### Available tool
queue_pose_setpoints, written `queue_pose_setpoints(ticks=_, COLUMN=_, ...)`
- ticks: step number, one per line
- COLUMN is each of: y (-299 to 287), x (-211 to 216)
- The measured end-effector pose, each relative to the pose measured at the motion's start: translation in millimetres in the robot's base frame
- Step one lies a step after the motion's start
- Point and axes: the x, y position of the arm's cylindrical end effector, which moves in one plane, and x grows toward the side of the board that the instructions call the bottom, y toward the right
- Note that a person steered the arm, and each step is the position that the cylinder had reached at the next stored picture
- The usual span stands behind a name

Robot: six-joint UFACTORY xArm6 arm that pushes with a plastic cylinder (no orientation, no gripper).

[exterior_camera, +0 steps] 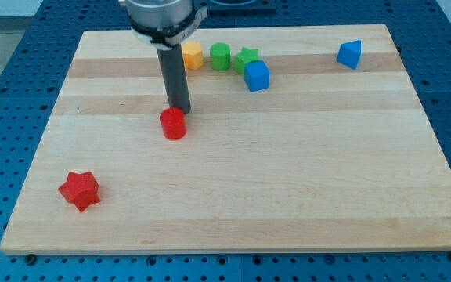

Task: Separate the yellow blocks from each other

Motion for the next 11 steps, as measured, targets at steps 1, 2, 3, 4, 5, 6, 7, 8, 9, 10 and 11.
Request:
queue_pose_setpoints(ticks=1, y=-1, x=18)
queue_pose_setpoints(ticks=2, y=-1, x=29)
queue_pose_setpoints(ticks=3, y=4, x=31)
queue_pose_setpoints(ticks=4, y=31, x=14)
queue_pose_setpoints(ticks=5, y=39, x=-22)
queue_pose_setpoints(ticks=6, y=39, x=-52)
queue_pose_setpoints(ticks=7, y=15, x=-48)
queue_pose_setpoints(ticks=8, y=-26, x=-44)
queue_pose_setpoints(ticks=9, y=-59, x=-52)
queue_pose_setpoints(ticks=10, y=-70, x=-103)
queue_pose_setpoints(ticks=11, y=-28, x=-164)
